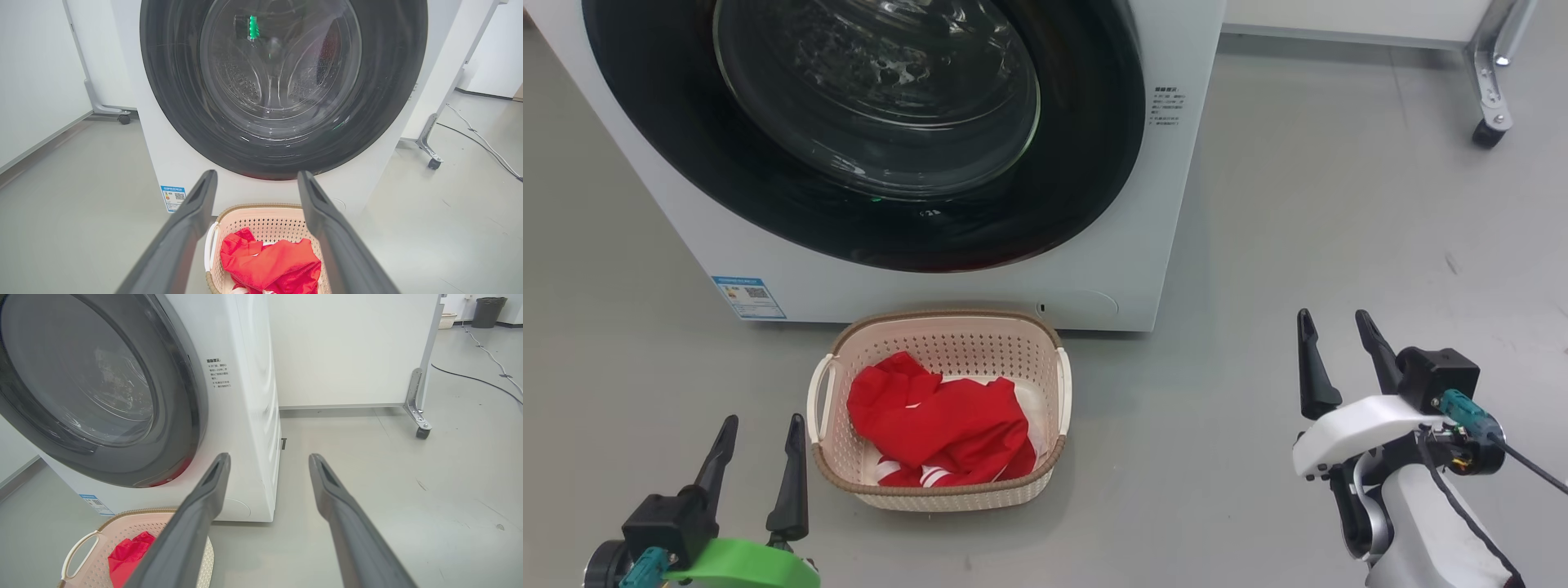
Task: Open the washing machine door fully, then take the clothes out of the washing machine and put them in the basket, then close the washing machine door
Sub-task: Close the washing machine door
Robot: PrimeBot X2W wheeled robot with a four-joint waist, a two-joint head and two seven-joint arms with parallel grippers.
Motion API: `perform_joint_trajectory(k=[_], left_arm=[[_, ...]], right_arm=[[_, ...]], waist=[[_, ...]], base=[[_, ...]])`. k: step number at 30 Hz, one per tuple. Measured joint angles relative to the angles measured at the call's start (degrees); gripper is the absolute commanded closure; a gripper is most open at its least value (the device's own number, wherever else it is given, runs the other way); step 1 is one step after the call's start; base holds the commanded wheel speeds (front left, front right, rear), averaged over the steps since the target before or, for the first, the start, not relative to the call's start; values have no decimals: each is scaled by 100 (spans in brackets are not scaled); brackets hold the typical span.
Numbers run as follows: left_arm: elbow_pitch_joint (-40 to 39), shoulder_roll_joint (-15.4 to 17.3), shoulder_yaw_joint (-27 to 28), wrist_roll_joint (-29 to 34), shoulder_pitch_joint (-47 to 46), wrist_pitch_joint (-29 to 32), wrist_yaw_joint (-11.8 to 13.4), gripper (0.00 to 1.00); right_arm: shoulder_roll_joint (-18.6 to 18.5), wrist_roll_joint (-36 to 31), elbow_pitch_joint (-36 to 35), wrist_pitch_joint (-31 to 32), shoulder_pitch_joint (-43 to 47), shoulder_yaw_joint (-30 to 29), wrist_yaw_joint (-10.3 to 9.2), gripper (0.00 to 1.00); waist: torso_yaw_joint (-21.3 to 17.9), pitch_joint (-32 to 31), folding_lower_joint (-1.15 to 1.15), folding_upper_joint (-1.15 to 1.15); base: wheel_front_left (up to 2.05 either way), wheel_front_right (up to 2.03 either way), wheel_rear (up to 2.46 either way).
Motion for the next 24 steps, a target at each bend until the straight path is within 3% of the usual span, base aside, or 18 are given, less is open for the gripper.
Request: perform_joint_trajectory(k=[24], left_arm=[[-177, 1, 214, 148, 257, 0, 0, 0]], right_arm=[[49, -517, -976, 0, 1244, -74, -42, 0]], waist=[[-280, -276, 0, 0]], base=[[0, 0, 0]])
